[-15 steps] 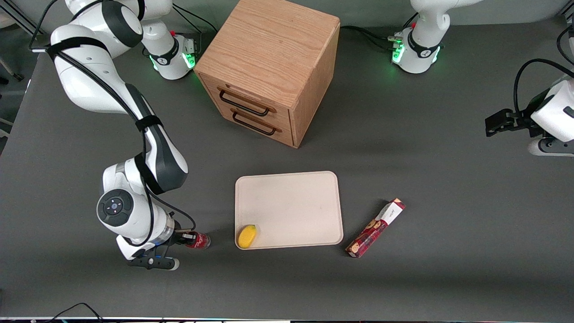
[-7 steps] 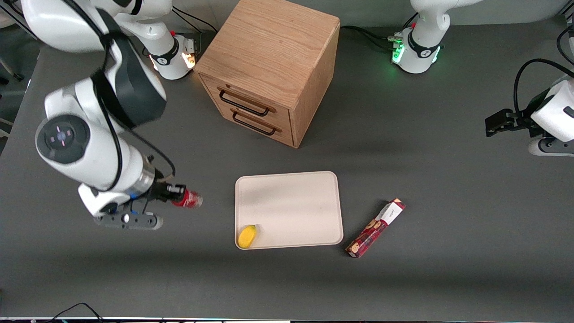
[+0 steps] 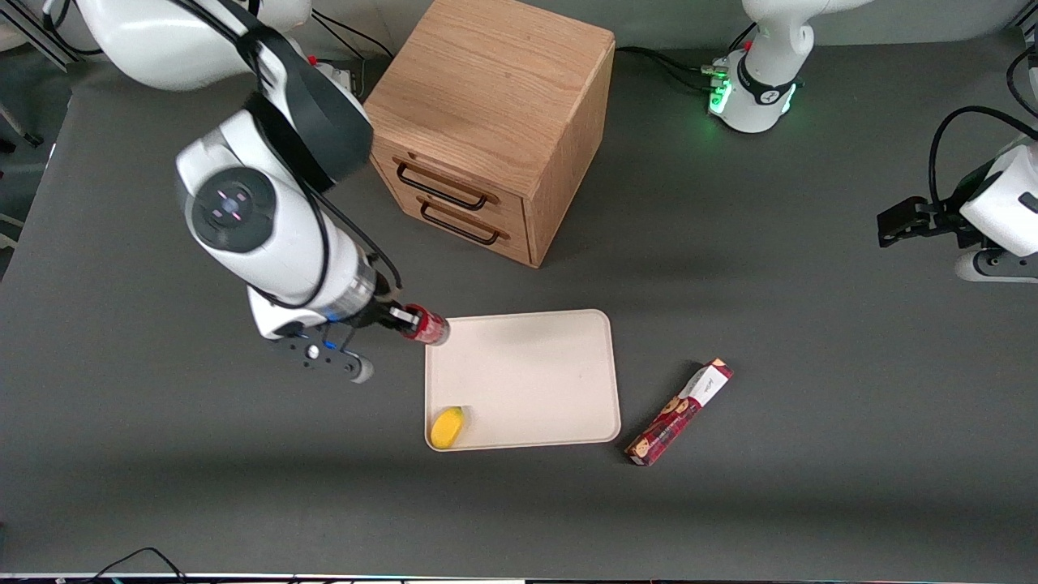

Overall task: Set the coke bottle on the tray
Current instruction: 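Lift the bottle and carry it over the white tray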

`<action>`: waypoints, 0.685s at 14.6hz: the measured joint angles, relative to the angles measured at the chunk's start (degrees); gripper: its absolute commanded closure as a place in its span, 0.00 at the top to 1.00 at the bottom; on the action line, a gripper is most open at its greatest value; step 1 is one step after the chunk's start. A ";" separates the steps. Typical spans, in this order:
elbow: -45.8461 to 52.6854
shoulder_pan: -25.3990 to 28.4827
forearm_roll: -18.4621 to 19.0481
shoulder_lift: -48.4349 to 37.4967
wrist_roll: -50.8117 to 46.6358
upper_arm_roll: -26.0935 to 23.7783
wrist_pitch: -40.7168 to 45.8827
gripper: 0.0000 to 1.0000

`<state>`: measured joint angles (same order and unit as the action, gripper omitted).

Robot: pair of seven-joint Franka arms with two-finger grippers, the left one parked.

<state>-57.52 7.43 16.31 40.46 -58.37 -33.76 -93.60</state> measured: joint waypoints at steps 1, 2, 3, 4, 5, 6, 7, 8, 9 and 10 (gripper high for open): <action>-1.19 0.08 1.10 1.48 -1.39 -0.01 -2.20 0.12; -2.92 0.10 2.43 2.80 -2.69 -0.02 -4.71 0.12; -5.04 0.13 3.65 3.79 -3.68 -0.03 -7.31 0.12; -7.35 0.15 4.59 4.43 -4.53 -0.03 -9.74 0.12; -9.40 0.17 5.11 4.78 -5.25 -0.05 -11.59 0.12; -11.32 0.19 5.71 4.85 -6.17 -0.09 -13.02 0.12; -12.73 0.19 6.72 4.84 -6.98 -0.21 -13.81 0.12; -14.03 0.18 8.05 4.82 -7.80 -0.30 -14.47 0.12; -15.24 0.18 9.37 4.81 -8.66 -0.34 -15.09 0.21; -16.29 0.15 10.26 4.82 -9.16 -0.34 -15.72 0.73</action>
<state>-73.81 7.58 26.57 45.27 -67.53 -34.10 -109.32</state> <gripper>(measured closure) 0.683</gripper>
